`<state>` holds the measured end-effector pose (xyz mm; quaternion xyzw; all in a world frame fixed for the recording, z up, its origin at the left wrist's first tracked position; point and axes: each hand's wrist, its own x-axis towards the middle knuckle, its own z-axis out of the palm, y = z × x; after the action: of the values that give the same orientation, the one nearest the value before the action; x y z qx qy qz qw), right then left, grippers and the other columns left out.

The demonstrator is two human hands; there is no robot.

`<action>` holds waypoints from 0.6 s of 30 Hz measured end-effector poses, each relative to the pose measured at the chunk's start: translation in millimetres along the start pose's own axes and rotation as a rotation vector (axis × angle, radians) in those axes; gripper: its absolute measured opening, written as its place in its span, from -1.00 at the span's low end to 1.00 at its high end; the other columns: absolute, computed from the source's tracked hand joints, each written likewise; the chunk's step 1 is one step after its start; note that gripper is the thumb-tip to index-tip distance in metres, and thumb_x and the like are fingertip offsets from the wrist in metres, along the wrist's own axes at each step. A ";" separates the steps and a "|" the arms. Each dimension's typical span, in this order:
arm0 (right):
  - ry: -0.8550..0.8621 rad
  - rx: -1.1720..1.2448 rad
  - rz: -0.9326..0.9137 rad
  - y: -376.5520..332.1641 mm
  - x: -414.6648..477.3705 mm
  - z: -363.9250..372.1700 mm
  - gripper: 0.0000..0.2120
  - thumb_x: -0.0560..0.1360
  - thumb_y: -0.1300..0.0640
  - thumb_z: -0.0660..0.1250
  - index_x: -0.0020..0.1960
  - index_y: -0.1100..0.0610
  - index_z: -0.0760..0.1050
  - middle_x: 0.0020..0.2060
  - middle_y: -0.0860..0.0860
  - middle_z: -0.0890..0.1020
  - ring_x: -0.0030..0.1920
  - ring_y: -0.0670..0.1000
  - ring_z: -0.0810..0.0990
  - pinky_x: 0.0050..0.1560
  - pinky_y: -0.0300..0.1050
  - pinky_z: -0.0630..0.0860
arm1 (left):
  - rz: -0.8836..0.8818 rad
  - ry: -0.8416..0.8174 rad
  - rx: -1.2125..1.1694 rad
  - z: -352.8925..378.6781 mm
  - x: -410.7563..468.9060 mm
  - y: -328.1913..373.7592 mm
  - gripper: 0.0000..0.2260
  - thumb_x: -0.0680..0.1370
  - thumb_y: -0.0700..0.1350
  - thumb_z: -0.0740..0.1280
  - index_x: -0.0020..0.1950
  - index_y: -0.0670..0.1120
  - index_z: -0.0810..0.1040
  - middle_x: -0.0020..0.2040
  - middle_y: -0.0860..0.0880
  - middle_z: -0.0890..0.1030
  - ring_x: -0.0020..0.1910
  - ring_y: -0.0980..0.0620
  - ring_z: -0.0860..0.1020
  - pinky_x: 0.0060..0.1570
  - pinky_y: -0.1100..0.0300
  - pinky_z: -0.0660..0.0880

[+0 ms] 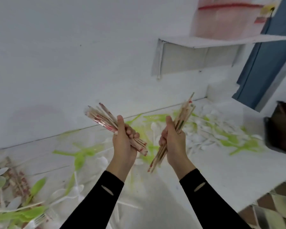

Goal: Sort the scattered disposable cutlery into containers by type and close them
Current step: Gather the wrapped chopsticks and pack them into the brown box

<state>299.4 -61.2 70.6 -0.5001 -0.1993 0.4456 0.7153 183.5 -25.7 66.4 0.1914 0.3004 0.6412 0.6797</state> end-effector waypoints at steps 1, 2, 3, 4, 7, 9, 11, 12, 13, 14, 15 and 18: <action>0.004 0.064 0.010 -14.7 6.0 -9.4 -0.52 0.54 -0.07 0.38 -0.40 0.07 0.23 -0.55 -0.03 0.26 -0.58 -0.04 0.25 -0.50 -0.19 0.23 | 0.003 0.016 0.008 -0.6 6.0 -5.5 -0.68 0.60 0.10 0.28 -0.27 -0.04 0.37 -0.47 0.06 0.30 -0.54 0.14 0.30 -0.51 0.30 0.34; 0.002 0.127 0.015 -30.3 14.8 -22.2 -0.52 0.53 -0.06 0.39 -0.41 0.06 0.22 -0.56 -0.03 0.26 -0.59 -0.03 0.26 -0.51 -0.19 0.26 | 0.001 0.031 0.020 0.9 10.3 -18.9 -0.69 0.61 0.09 0.27 -0.26 -0.05 0.39 -0.45 0.06 0.34 -0.52 0.14 0.33 -0.48 0.30 0.37; -0.008 0.180 0.008 -45.4 21.2 -33.3 -0.52 0.53 -0.06 0.39 -0.41 0.06 0.22 -0.56 -0.02 0.26 -0.59 -0.03 0.28 -0.50 -0.18 0.30 | -0.014 0.053 0.039 2.4 12.5 -35.8 -0.72 0.62 0.07 0.26 -0.22 -0.05 0.42 -0.40 0.05 0.39 -0.49 0.15 0.38 -0.45 0.31 0.40; -0.014 0.218 -0.010 -58.7 29.5 -47.5 -0.52 0.53 -0.06 0.39 -0.41 0.07 0.22 -0.55 -0.01 0.27 -0.58 -0.02 0.30 -0.49 -0.18 0.32 | -0.043 0.066 0.053 6.8 11.4 -58.4 -0.76 0.63 0.05 0.25 -0.17 -0.05 0.45 -0.35 0.04 0.44 -0.46 0.14 0.43 -0.40 0.31 0.44; -0.057 0.247 -0.033 -80.8 42.0 -76.0 -0.54 0.55 -0.04 0.37 -0.40 0.07 0.24 -0.54 -0.01 0.29 -0.56 -0.01 0.31 -0.47 -0.16 0.33 | -0.157 0.108 0.077 22.6 -4.2 -117.7 -0.80 0.64 0.03 0.24 -0.09 -0.04 0.50 -0.24 0.03 0.54 -0.32 0.10 0.53 -0.18 0.21 0.49; -0.084 0.222 -0.039 -81.1 44.3 -91.4 -0.54 0.56 -0.02 0.36 -0.41 0.08 0.26 -0.54 0.00 0.29 -0.56 0.00 0.30 -0.47 -0.16 0.34 | -0.244 0.099 0.042 36.6 -16.0 -147.6 -0.80 0.64 0.05 0.24 -0.10 -0.03 0.51 -0.21 0.02 0.56 -0.21 0.06 0.54 -0.01 0.11 0.50; -0.113 0.148 -0.032 -76.3 46.2 -115.5 -0.56 0.56 0.01 0.36 -0.40 0.11 0.29 -0.53 0.03 0.30 -0.54 0.02 0.31 -0.48 -0.16 0.36 | -0.330 0.036 -0.031 58.8 -30.9 -178.5 -0.80 0.64 0.06 0.23 -0.08 -0.02 0.50 -0.16 0.00 0.57 -0.09 0.01 0.55 0.06 0.04 0.48; -0.129 0.110 -0.019 -72.2 46.8 -126.7 -0.57 0.57 0.01 0.35 -0.39 0.12 0.31 -0.53 0.04 0.30 -0.53 0.03 0.32 -0.48 -0.16 0.36 | -0.368 -0.019 -0.062 70.1 -37.0 -189.8 -0.80 0.64 0.07 0.21 -0.06 -0.02 0.49 -0.15 -0.01 0.58 -0.07 -0.03 0.58 0.02 0.03 0.51; -0.144 0.092 -0.003 -69.0 46.0 -135.4 -0.58 0.58 0.00 0.33 -0.38 0.13 0.32 -0.53 0.05 0.30 -0.53 0.04 0.32 -0.48 -0.16 0.36 | -0.396 -0.068 -0.073 80.3 -42.2 -197.4 -0.79 0.65 0.08 0.19 -0.05 -0.01 0.48 -0.16 -0.03 0.59 -0.09 -0.05 0.61 -0.06 0.06 0.56; -0.142 0.095 -0.002 -69.8 47.8 -148.7 -0.58 0.59 -0.02 0.31 -0.36 0.13 0.34 -0.53 0.06 0.29 -0.53 0.04 0.31 -0.48 -0.17 0.33 | -0.428 -0.121 -0.065 94.1 -49.0 -206.6 -0.79 0.65 0.09 0.18 -0.04 -0.01 0.47 -0.18 -0.04 0.60 -0.15 -0.04 0.63 -0.16 0.10 0.59; -0.138 0.105 -0.011 -72.3 49.2 -157.9 -0.60 0.60 -0.05 0.28 -0.33 0.14 0.37 -0.54 0.05 0.28 -0.55 0.03 0.30 -0.49 -0.16 0.30 | -0.446 -0.145 -0.035 104.1 -53.3 -211.3 -0.78 0.64 0.10 0.18 -0.03 -0.02 0.47 -0.22 -0.04 0.60 -0.20 -0.02 0.63 -0.23 0.13 0.59; -0.082 0.131 -0.070 -100.3 59.7 -194.6 -0.66 0.63 -0.07 0.21 -0.18 0.16 0.42 -0.55 0.01 0.23 -0.59 -0.03 0.24 -0.53 -0.18 0.28 | -0.452 -0.148 0.049 133.3 -59.6 -230.7 -0.78 0.63 0.09 0.22 -0.02 -0.04 0.49 -0.22 0.00 0.54 -0.27 0.04 0.56 -0.19 0.11 0.56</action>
<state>516.8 -126.2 68.7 -0.4263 -0.2163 0.4528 0.7527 445.4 -91.9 26.6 0.1820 0.3005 0.4495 0.8213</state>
